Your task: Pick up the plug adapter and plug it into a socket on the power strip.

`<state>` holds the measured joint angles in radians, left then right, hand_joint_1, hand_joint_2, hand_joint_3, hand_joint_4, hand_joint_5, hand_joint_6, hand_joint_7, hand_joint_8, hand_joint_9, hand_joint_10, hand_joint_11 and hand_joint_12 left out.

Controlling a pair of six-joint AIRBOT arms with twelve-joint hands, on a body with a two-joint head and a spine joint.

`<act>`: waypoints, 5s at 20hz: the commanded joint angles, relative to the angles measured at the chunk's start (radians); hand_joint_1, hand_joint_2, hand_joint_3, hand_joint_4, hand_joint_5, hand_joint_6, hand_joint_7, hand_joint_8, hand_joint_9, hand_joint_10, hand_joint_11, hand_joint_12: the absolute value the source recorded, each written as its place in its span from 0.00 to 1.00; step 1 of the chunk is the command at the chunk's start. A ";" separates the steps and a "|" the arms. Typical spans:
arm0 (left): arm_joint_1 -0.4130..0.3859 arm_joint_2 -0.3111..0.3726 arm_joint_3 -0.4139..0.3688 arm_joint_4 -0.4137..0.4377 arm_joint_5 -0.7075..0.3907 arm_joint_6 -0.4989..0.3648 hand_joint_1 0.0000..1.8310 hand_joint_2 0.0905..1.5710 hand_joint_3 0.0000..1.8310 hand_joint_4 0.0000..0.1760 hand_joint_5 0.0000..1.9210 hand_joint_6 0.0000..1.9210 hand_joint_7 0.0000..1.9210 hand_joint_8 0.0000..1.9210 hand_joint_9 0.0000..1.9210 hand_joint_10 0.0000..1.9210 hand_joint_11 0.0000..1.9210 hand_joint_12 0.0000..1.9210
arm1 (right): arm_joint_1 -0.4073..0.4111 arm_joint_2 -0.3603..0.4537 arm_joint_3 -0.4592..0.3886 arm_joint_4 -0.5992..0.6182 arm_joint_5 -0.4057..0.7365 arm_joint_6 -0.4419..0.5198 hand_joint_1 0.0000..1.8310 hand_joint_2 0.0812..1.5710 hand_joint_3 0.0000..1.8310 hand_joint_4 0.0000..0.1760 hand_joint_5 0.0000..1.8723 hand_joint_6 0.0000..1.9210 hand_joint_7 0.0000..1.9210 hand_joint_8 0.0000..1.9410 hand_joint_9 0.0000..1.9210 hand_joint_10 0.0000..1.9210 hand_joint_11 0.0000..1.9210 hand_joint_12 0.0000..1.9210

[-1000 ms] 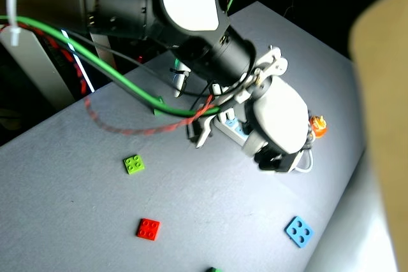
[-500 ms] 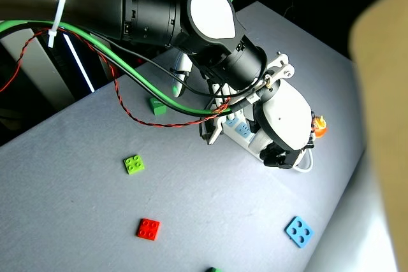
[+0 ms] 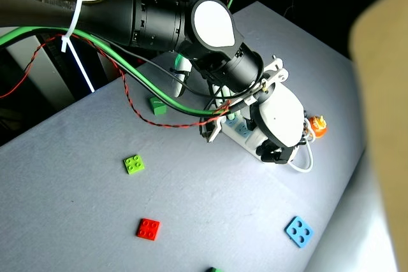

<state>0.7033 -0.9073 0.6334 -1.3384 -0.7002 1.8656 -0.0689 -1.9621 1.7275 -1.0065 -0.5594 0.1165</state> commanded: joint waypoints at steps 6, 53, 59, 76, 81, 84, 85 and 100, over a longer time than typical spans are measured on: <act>0.009 -0.004 -0.005 -0.018 0.037 -0.006 0.00 0.72 0.00 0.00 0.05 0.00 0.06 0.00 0.05 0.00 0.00 0.08 | -0.002 0.000 0.018 -0.053 0.066 -0.005 0.68 0.66 0.00 0.00 0.53 0.46 0.61 0.39 0.70 0.02 0.40 0.61; 0.007 -0.004 -0.003 -0.019 0.037 -0.002 0.00 0.73 0.00 0.00 0.04 0.00 0.05 0.00 0.04 0.00 0.00 0.06 | -0.059 -0.151 0.156 0.252 0.079 -0.229 0.68 0.66 0.00 0.00 0.54 0.46 0.61 0.39 0.69 0.00 0.40 0.61; 0.007 -0.004 -0.002 -0.019 0.037 -0.003 0.00 0.73 0.00 0.00 0.04 0.00 0.06 0.00 0.04 0.00 0.00 0.07 | -0.043 -0.144 0.156 0.252 0.107 -0.229 0.68 0.67 0.00 0.00 0.53 0.46 0.61 0.39 0.69 0.00 0.40 0.60; 0.005 -0.004 -0.001 -0.018 0.037 -0.003 0.00 0.73 0.00 0.00 0.05 0.00 0.07 0.00 0.05 0.00 0.00 0.10 | -0.037 -0.094 0.113 0.243 0.142 -0.252 0.68 0.67 0.00 0.00 0.53 0.46 0.61 0.39 0.70 0.00 0.40 0.61; 0.004 -0.004 -0.004 -0.018 0.037 -0.003 0.00 0.73 0.00 0.00 0.05 0.00 0.07 0.00 0.05 0.00 0.00 0.08 | -0.041 -0.078 0.080 0.169 0.146 -0.209 0.67 0.69 0.00 0.00 0.49 0.53 0.56 0.46 0.64 0.00 0.37 0.61; 0.005 -0.004 -0.004 -0.018 0.037 -0.003 0.00 0.73 0.00 0.00 0.04 0.00 0.06 0.00 0.04 0.00 0.00 0.07 | -0.045 -0.073 0.079 0.169 0.147 -0.204 0.63 0.70 0.00 0.00 0.51 0.52 0.52 0.25 0.59 0.00 0.33 0.61; 0.005 -0.004 -0.004 -0.018 0.037 -0.003 0.00 0.73 0.00 0.00 0.05 0.00 0.07 0.00 0.05 0.00 0.00 0.09 | -0.046 -0.072 0.079 0.169 0.149 -0.204 0.61 0.70 0.00 0.00 0.50 0.54 0.53 0.12 0.57 0.00 0.32 0.59; 0.005 -0.004 -0.003 -0.018 0.037 -0.003 0.00 0.73 0.00 0.00 0.05 0.00 0.06 0.00 0.05 0.00 0.00 0.07 | -0.034 -0.008 0.022 0.167 0.184 -0.202 0.51 0.68 0.00 0.00 0.23 0.00 0.26 0.00 0.25 0.00 0.00 0.59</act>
<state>0.7040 -0.9070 0.6334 -1.3373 -0.7033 1.8687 -0.1093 -1.9720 1.7531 -0.8223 -0.4240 -0.0830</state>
